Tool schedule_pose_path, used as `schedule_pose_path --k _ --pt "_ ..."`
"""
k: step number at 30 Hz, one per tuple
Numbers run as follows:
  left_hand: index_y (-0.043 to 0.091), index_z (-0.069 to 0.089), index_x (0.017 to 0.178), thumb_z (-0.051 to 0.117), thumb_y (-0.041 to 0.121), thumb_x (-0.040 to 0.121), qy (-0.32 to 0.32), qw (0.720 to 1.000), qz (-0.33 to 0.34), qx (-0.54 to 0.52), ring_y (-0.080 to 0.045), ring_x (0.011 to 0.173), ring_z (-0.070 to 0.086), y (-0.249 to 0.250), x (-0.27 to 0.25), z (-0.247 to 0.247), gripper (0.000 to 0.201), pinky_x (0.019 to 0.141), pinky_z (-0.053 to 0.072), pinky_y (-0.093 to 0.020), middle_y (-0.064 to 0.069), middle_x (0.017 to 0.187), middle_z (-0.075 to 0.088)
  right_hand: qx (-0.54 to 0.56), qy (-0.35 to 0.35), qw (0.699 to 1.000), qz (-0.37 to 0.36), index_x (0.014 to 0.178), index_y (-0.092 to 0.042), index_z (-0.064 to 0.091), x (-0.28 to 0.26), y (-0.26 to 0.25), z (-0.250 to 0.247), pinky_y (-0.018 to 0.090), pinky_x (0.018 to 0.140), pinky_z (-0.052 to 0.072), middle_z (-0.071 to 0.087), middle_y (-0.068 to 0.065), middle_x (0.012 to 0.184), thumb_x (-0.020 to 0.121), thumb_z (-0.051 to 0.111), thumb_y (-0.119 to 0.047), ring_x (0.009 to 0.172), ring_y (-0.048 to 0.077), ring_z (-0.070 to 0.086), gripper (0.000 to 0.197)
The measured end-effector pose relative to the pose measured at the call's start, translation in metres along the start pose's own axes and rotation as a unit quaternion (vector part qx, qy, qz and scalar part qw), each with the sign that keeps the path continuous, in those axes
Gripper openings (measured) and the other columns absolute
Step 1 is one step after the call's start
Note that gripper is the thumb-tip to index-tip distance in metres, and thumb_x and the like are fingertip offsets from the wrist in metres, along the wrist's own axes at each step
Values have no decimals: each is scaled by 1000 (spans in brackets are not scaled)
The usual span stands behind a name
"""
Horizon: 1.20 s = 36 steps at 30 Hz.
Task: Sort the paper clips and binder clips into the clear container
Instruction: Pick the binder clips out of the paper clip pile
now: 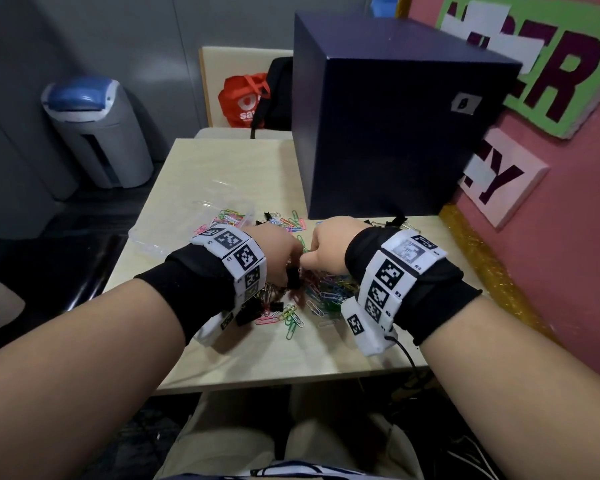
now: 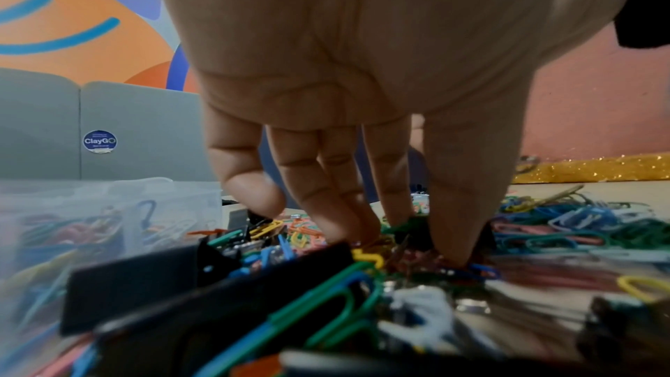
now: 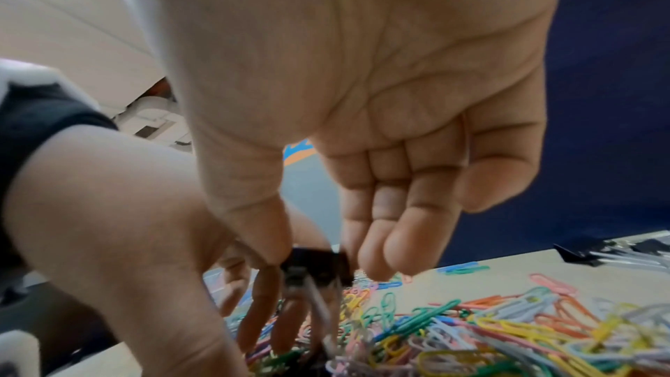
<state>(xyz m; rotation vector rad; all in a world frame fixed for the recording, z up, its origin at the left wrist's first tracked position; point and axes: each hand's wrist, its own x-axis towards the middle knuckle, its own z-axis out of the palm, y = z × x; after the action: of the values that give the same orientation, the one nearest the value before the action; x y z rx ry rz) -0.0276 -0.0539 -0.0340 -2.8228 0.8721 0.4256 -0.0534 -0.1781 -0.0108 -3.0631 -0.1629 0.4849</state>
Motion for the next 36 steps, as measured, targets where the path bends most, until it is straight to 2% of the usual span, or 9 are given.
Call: schedule_pose_path --k 3,6,10,13,16,21,26,29,36 --pt "24 63 107 64 28 81 1 1000 -2 1 -20 82 52 2 1 -2 26 68 39 -25 1 87 58 37 15 999 13 62 -14 47 4 4 1 24 50 33 43 1 61 85 54 -42 71 25 49 37" --pt "24 63 105 62 25 84 2 1000 1 2 -20 90 56 3 1 -3 21 70 39 -25 0 100 64 71 25 997 29 90 -10 68 6 9 3 24 58 40 58 4 75 83 56 -41 74 25 55 34" --pt "30 62 115 67 36 80 -19 1000 17 -15 -18 94 58 5 2 -6 36 81 50 -28 3 101 64 100 47 992 63 100 -11 63 9 16 5 25 61 41 65 6 92 83 58 -41 80 24 56 35" --pt "29 62 119 75 42 75 -53 998 32 20 -19 102 60 9 4 -8 48 82 49 -29 2 109 66 109 57 989 82 106 -11 64 13 19 6 27 68 42 67 7 99 85 55 -40 84 24 57 37" --pt "23 67 110 77 41 72 -56 997 25 41 -23 99 63 14 6 -7 43 77 51 -29 -1 104 69 92 63 989 99 101 -13 68 19 27 9 27 65 44 66 5 89 84 56 -36 82 24 60 31" --pt "17 63 108 70 33 77 -27 997 13 66 -25 97 63 19 6 -5 35 68 48 -30 -5 103 67 88 88 977 171 103 -14 70 26 55 4 29 77 54 71 6 101 86 60 -25 96 26 66 22" --pt "15 67 100 65 30 82 -54 995 43 66 -25 83 58 24 8 -10 23 70 49 -31 -5 96 67 157 151 943 251 123 -14 57 25 84 -3 33 88 53 64 11 117 88 63 -20 109 29 62 36" --pt "13 67 93 66 30 82 -55 996 44 59 -23 75 50 25 11 -14 20 64 42 -28 -4 84 59 125 112 946 276 135 -9 46 18 95 -5 36 90 50 58 16 126 90 59 -16 116 33 57 46" --pt "12 71 99 68 35 84 -3 999 37 7 -20 75 48 28 20 -34 27 51 33 -23 0 83 57 7 -13 970 242 131 -5 55 -9 113 5 33 100 43 53 14 136 99 47 -18 127 29 51 36"
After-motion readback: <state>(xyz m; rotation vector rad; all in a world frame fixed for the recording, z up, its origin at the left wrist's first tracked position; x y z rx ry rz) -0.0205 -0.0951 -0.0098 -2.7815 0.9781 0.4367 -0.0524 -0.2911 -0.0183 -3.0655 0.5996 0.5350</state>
